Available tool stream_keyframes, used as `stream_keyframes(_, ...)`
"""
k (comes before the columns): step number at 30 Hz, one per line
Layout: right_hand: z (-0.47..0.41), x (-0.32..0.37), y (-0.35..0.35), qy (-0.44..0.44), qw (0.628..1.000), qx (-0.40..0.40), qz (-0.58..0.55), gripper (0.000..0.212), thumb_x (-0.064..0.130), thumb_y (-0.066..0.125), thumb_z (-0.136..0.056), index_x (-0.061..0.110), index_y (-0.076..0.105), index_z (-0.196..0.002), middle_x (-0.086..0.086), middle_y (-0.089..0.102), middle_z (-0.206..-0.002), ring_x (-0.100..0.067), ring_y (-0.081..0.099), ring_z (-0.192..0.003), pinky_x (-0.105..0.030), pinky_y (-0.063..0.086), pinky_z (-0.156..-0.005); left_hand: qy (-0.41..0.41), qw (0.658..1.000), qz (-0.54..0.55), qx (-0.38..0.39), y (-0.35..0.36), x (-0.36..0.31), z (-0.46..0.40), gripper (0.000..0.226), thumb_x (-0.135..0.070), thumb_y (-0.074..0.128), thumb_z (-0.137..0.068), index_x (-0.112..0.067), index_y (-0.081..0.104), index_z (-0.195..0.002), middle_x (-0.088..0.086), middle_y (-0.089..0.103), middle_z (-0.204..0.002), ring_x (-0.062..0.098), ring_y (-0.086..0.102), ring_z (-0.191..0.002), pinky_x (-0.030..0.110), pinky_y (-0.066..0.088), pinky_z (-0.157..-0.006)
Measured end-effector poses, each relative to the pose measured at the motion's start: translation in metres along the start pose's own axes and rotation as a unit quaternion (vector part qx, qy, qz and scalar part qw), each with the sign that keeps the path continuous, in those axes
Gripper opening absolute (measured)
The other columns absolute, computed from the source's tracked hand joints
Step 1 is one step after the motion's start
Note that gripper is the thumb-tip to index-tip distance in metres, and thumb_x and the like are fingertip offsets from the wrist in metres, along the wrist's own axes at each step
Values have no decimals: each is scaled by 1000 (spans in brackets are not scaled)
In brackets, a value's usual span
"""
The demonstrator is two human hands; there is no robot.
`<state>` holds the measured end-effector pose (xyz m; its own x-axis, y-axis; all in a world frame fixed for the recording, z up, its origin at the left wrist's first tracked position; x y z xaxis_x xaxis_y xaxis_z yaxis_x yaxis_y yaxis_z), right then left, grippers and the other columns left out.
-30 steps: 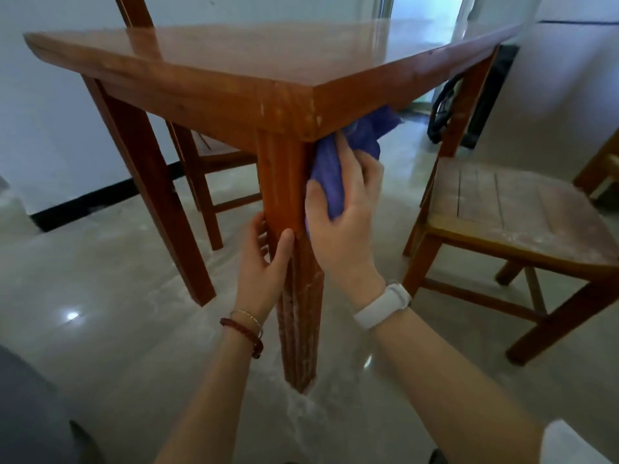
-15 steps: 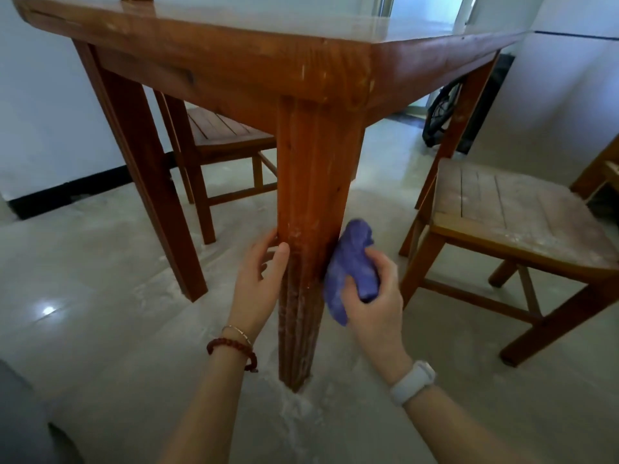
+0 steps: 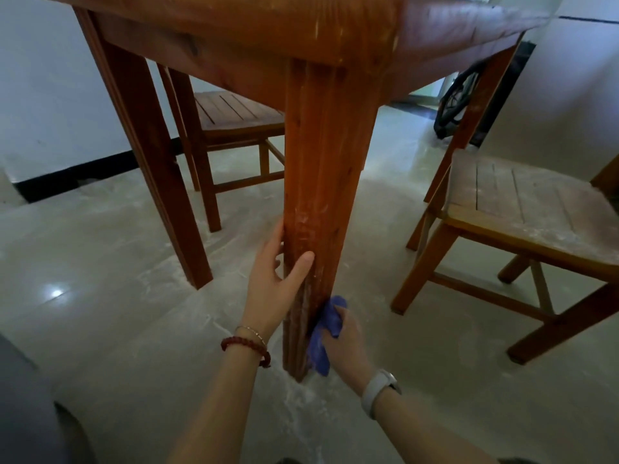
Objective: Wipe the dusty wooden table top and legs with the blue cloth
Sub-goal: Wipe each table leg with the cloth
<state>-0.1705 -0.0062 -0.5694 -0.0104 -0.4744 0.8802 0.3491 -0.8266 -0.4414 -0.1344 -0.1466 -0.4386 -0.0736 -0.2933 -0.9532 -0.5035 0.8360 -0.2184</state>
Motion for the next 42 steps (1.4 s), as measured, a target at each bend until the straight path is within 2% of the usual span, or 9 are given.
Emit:
stream_keyframes(5,24,78,-66,-187,964,-156,-106,45,40,54,-74,24,46,-115,8,56,-111,-2,53,-105,-19,44,-92,4,1000,-2,-22,2,13,4,60,-44,63,-77,-46,27,-125,-10,45,-129,5,47,-111,14,34,-89)
stream_keyframes(11,38,127,-62,-419,882,-213,-11,36,24,57,-86,6,51,-117,-3,46,-119,-1,41,-116,-9,30,-103,1,999,29,-32,0,16,-1,58,-37,70,-72,-40,38,-120,0,51,-127,10,52,-107,24,41,-92)
stream_keyframes(15,10,31,-10,-246,963,-101,44,29,10,56,-84,3,60,-112,-9,51,-118,-25,55,-103,-10,36,-97,-4,999,10,-35,-3,24,-1,64,-47,64,-69,-35,40,-127,-3,51,-128,10,53,-111,30,45,-95)
stream_keyframes(19,-2,-17,0,-79,995,16,52,28,15,50,-90,11,54,-118,-9,58,-113,-23,56,-98,-15,40,-80,-11,999,14,-40,-1,24,2,58,-49,64,-71,-47,37,-122,-7,51,-126,9,52,-114,30,45,-95)
stream_keyframes(22,7,27,-39,-125,992,-16,-10,29,25,56,-89,19,53,-117,9,54,-96,-11,53,-90,3,33,-68,-35,998,27,-49,5,22,7,59,-34,68,-77,-36,40,-129,-7,53,-124,6,52,-112,24,45,-90)
stream_keyframes(27,21,111,-96,-312,939,-97,-109,37,27,65,-78,13,51,-109,0,49,-110,2,44,-99,1,31,-88,-62,996,36,-52,2,26,6,72,-44,69,-68,-27,42,-133,-1,56,-126,14,55,-114,32,47,-93)
stream_keyframes(32,14,57,-33,-289,939,-115,-145,45,25,63,-77,19,40,-115,-5,36,-122,17,35,-108,3,26,-93,-60,996,44,-45,8,62,7,48,-37,62,-75,-25,52,-120,-1,61,-113,17,59,-106,25,51,-85)
stream_keyframes(37,-21,-93,58,-89,993,12,-74,41,17,52,-84,6,38,-121,-13,44,-120,-20,46,-106,-19,37,-97,-68,997,44,-9,20,118,14,52,-44,61,-73,-23,55,-120,-4,63,-113,15,60,-105,31,50,-89)
stream_keyframes(42,-20,-152,79,86,992,82,-46,21,12,52,-88,23,41,-102,11,49,-84,-17,52,-88,-37,47,-84,-75,997,20,4,23,156,20,45,-40,62,-79,-22,57,-120,-2,62,-113,10,59,-101,28,47,-89)
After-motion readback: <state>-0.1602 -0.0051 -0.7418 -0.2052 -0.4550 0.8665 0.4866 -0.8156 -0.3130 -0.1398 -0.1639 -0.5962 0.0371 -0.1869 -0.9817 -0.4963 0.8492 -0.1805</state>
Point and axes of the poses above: each hand's wrist, its own z-axis away from the middle knuckle, its own y-axis out of the palm, x = y × z, the point moved 9 cm from there along -z, towards the middle knuckle
